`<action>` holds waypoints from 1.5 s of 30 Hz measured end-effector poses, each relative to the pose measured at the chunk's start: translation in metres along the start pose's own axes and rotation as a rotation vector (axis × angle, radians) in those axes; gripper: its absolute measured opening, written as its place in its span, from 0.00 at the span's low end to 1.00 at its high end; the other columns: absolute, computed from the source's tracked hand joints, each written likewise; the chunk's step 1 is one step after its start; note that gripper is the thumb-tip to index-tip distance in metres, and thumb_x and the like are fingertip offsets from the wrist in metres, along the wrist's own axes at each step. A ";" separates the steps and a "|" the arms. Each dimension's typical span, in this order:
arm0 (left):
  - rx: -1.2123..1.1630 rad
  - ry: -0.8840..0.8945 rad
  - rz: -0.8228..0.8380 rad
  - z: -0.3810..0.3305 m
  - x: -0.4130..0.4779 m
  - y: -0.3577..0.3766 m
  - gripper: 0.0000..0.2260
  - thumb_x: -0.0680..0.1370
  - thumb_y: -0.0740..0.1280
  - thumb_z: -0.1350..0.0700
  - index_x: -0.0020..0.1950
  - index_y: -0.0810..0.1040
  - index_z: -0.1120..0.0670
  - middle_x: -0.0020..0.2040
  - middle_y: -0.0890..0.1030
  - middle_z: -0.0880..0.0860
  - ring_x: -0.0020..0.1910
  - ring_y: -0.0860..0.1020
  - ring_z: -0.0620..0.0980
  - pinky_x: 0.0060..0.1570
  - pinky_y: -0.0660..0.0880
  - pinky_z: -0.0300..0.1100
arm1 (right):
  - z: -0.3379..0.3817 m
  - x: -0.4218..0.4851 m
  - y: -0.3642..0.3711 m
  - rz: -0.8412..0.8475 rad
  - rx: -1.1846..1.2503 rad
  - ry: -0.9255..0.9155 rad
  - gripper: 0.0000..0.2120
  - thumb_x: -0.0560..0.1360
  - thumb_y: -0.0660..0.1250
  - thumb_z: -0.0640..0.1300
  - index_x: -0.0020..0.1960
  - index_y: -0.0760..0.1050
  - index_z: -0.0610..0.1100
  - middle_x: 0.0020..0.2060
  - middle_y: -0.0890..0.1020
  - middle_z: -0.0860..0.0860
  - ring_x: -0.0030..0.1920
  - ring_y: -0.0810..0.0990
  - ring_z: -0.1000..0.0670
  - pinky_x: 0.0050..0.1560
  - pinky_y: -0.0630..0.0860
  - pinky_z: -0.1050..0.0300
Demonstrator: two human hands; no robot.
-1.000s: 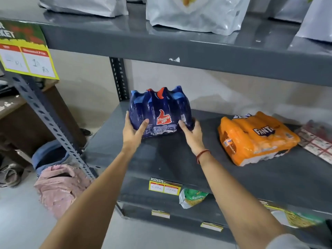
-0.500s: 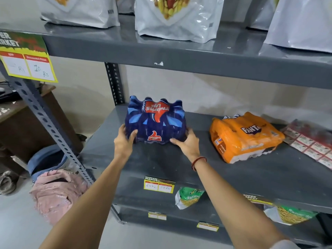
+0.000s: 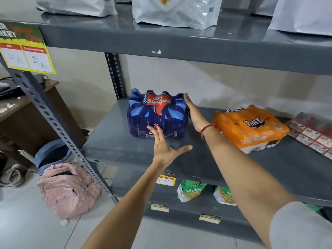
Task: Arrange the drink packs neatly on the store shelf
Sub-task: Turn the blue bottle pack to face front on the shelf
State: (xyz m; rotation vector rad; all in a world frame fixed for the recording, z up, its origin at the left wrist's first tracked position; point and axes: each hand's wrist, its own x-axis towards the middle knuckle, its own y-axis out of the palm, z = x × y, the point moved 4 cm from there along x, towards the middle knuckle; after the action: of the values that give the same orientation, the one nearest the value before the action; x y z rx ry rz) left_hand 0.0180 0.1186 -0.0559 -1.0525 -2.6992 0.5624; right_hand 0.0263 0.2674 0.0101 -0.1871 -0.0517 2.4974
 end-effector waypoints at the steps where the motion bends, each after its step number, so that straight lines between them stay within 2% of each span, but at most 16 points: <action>1: 0.035 -0.001 0.003 0.002 0.002 0.002 0.67 0.54 0.74 0.30 0.75 0.32 0.53 0.69 0.21 0.46 0.76 0.37 0.51 0.75 0.50 0.50 | -0.002 -0.002 0.002 -0.002 -0.003 0.002 0.29 0.73 0.52 0.69 0.64 0.69 0.51 0.58 0.77 0.52 0.51 0.77 0.56 0.42 0.74 0.65; 3: 0.097 0.008 0.002 0.009 0.008 0.001 0.71 0.49 0.71 0.26 0.74 0.29 0.53 0.69 0.21 0.47 0.76 0.36 0.52 0.74 0.49 0.52 | -0.006 -0.009 0.004 -0.061 -0.014 -0.028 0.31 0.72 0.53 0.70 0.65 0.69 0.51 0.59 0.77 0.50 0.53 0.77 0.53 0.43 0.72 0.64; 6: 0.057 0.039 0.008 0.016 0.018 -0.011 0.73 0.49 0.73 0.28 0.73 0.28 0.54 0.75 0.28 0.53 0.75 0.34 0.50 0.75 0.45 0.49 | -0.010 -0.026 0.002 -0.154 -0.032 -0.129 0.19 0.73 0.56 0.68 0.56 0.70 0.57 0.54 0.76 0.56 0.48 0.76 0.63 0.42 0.69 0.71; 8: -0.013 0.032 0.009 0.020 0.025 -0.027 0.71 0.51 0.78 0.34 0.75 0.31 0.53 0.78 0.40 0.54 0.77 0.44 0.49 0.75 0.51 0.48 | -0.017 -0.038 0.003 -0.224 -0.041 -0.223 0.16 0.74 0.59 0.64 0.53 0.73 0.55 0.53 0.78 0.55 0.47 0.78 0.65 0.43 0.72 0.73; 11: 0.031 0.020 0.034 0.030 0.038 -0.063 0.57 0.59 0.80 0.45 0.78 0.47 0.51 0.71 0.68 0.48 0.67 0.68 0.43 0.67 0.65 0.37 | -0.028 -0.058 0.016 -0.322 -0.064 -0.347 0.20 0.76 0.61 0.58 0.57 0.76 0.44 0.54 0.79 0.49 0.53 0.77 0.63 0.54 0.73 0.68; 14: -0.012 0.031 0.136 0.040 0.045 -0.093 0.32 0.68 0.76 0.58 0.69 0.69 0.57 0.59 0.79 0.50 0.53 0.78 0.37 0.65 0.71 0.44 | -0.033 -0.080 0.046 -0.404 -0.050 -0.422 0.22 0.75 0.61 0.57 0.60 0.75 0.41 0.53 0.76 0.49 0.52 0.74 0.69 0.51 0.67 0.77; 18: -0.170 -0.078 0.043 0.053 0.052 -0.129 0.18 0.74 0.67 0.69 0.64 0.72 0.65 0.61 0.77 0.63 0.46 0.81 0.39 0.56 0.76 0.37 | -0.040 -0.095 0.102 -0.361 -0.095 -0.435 0.28 0.75 0.61 0.59 0.67 0.69 0.42 0.62 0.73 0.45 0.62 0.73 0.54 0.64 0.68 0.63; 21: -0.088 -0.161 -0.367 0.067 0.052 -0.158 0.12 0.79 0.63 0.59 0.58 0.77 0.64 0.55 0.82 0.63 0.54 0.81 0.54 0.59 0.73 0.39 | -0.036 -0.085 0.119 -0.195 -0.036 -0.351 0.28 0.77 0.61 0.55 0.72 0.64 0.42 0.67 0.73 0.45 0.67 0.71 0.54 0.69 0.66 0.58; 23: -0.090 -0.157 -0.516 0.069 0.045 -0.161 0.14 0.81 0.60 0.54 0.59 0.77 0.62 0.54 0.82 0.61 0.55 0.80 0.57 0.63 0.72 0.49 | -0.030 -0.076 0.105 -0.241 -0.048 -0.359 0.26 0.78 0.60 0.55 0.71 0.66 0.42 0.67 0.74 0.48 0.65 0.71 0.61 0.67 0.65 0.66; 26: -0.143 -0.072 -0.447 0.058 0.041 -0.144 0.20 0.79 0.61 0.48 0.66 0.73 0.58 0.63 0.78 0.56 0.60 0.76 0.50 0.63 0.71 0.42 | -0.025 -0.058 0.057 -0.530 -0.057 -0.334 0.25 0.77 0.62 0.53 0.69 0.67 0.40 0.65 0.72 0.45 0.66 0.71 0.53 0.68 0.66 0.58; 28: -0.286 -0.052 -0.323 0.048 0.045 -0.128 0.26 0.77 0.65 0.47 0.71 0.67 0.58 0.68 0.74 0.55 0.63 0.73 0.46 0.63 0.69 0.37 | -0.027 -0.042 0.027 -0.616 -0.117 -0.223 0.32 0.75 0.65 0.55 0.72 0.62 0.40 0.68 0.67 0.41 0.69 0.67 0.45 0.70 0.65 0.51; 31: -0.350 -0.046 -0.275 0.044 0.050 -0.113 0.33 0.73 0.70 0.46 0.73 0.64 0.56 0.70 0.71 0.53 0.65 0.71 0.46 0.64 0.70 0.41 | -0.030 -0.013 0.005 -0.486 -0.080 -0.032 0.44 0.70 0.68 0.61 0.76 0.50 0.45 0.75 0.57 0.44 0.74 0.59 0.43 0.72 0.59 0.45; 33: -0.331 0.002 -0.276 0.043 0.051 -0.109 0.35 0.70 0.74 0.46 0.72 0.64 0.53 0.66 0.73 0.44 0.61 0.73 0.40 0.62 0.71 0.40 | -0.028 0.002 0.004 -0.367 0.002 0.024 0.45 0.70 0.67 0.63 0.76 0.49 0.48 0.75 0.60 0.45 0.73 0.62 0.43 0.72 0.62 0.43; 35: -0.284 0.049 -0.263 0.044 0.053 -0.107 0.35 0.68 0.75 0.47 0.71 0.65 0.51 0.61 0.74 0.39 0.58 0.74 0.36 0.61 0.73 0.40 | -0.024 0.011 0.009 -0.286 0.067 0.024 0.40 0.71 0.66 0.62 0.75 0.54 0.48 0.72 0.68 0.45 0.69 0.70 0.43 0.68 0.68 0.42; 39: -0.202 0.064 -0.195 0.048 0.065 -0.112 0.32 0.73 0.72 0.51 0.73 0.63 0.53 0.66 0.75 0.51 0.61 0.76 0.47 0.62 0.74 0.45 | -0.025 0.012 0.010 -0.360 0.022 -0.098 0.23 0.71 0.69 0.56 0.60 0.71 0.45 0.59 0.79 0.45 0.59 0.79 0.45 0.60 0.76 0.47; 45: -0.284 0.018 -0.152 0.057 0.080 -0.131 0.26 0.76 0.68 0.57 0.72 0.65 0.59 0.66 0.75 0.56 0.62 0.76 0.51 0.60 0.74 0.41 | -0.042 -0.010 0.014 -0.479 -0.179 -0.156 0.23 0.67 0.73 0.58 0.52 0.73 0.42 0.54 0.78 0.42 0.54 0.79 0.45 0.57 0.77 0.48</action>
State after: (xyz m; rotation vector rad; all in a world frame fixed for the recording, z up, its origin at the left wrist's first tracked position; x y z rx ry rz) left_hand -0.1383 0.0685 -0.0506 -0.8939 -2.8692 0.1453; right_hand 0.0319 0.2501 -0.0316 -0.0449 -0.3448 2.0225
